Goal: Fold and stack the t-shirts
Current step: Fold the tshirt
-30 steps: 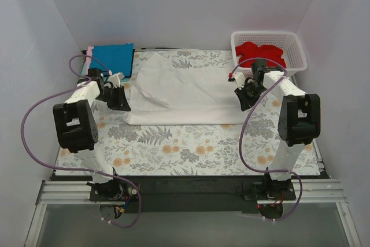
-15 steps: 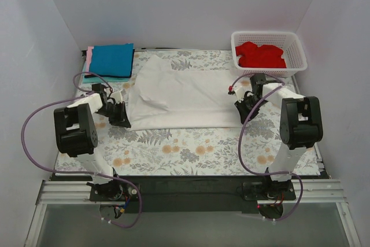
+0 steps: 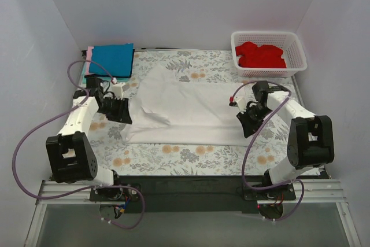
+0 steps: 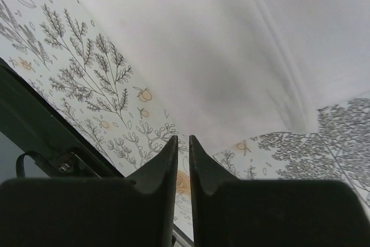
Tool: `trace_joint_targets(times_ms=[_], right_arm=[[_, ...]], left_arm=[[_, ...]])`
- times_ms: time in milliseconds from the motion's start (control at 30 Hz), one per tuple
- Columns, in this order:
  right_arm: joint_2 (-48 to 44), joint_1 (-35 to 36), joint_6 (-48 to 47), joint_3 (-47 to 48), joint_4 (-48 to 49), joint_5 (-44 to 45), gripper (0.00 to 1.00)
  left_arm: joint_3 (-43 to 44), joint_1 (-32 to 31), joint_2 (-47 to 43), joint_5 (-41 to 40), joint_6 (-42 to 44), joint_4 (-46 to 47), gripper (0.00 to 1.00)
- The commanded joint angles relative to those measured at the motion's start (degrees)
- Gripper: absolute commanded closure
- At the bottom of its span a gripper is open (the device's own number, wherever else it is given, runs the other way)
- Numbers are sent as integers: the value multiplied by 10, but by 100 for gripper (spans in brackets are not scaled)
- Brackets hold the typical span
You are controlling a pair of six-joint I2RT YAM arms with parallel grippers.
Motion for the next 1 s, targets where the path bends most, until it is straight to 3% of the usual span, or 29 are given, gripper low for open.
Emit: trace_joint_targets(times_ms=[0,67,100,233,467,767,967], right_arm=[[6,1,10,73,-23,-37,81],[30,1,19,89,-23,-35,82],[37,1,22,104,-22,-32,82],[56,1,25,128,-21,-25,83],[91,1,26,167,-20,-23,83],[131,1,31,200,-17,-35,83],[112,3,34,191,-20,-40,83]], left_arm=[[66,-81,-18,77,8,40,67],[84,-130,16,45,-25,74,69],[92,-158,34,35,-36,99,77],[154,-205,132,17,-50,92,88],[218,-273,243,-23,-58,106,95],[278,-296,308,-35,-113,178,93],[256,-290,239,-25,-99,148,82]])
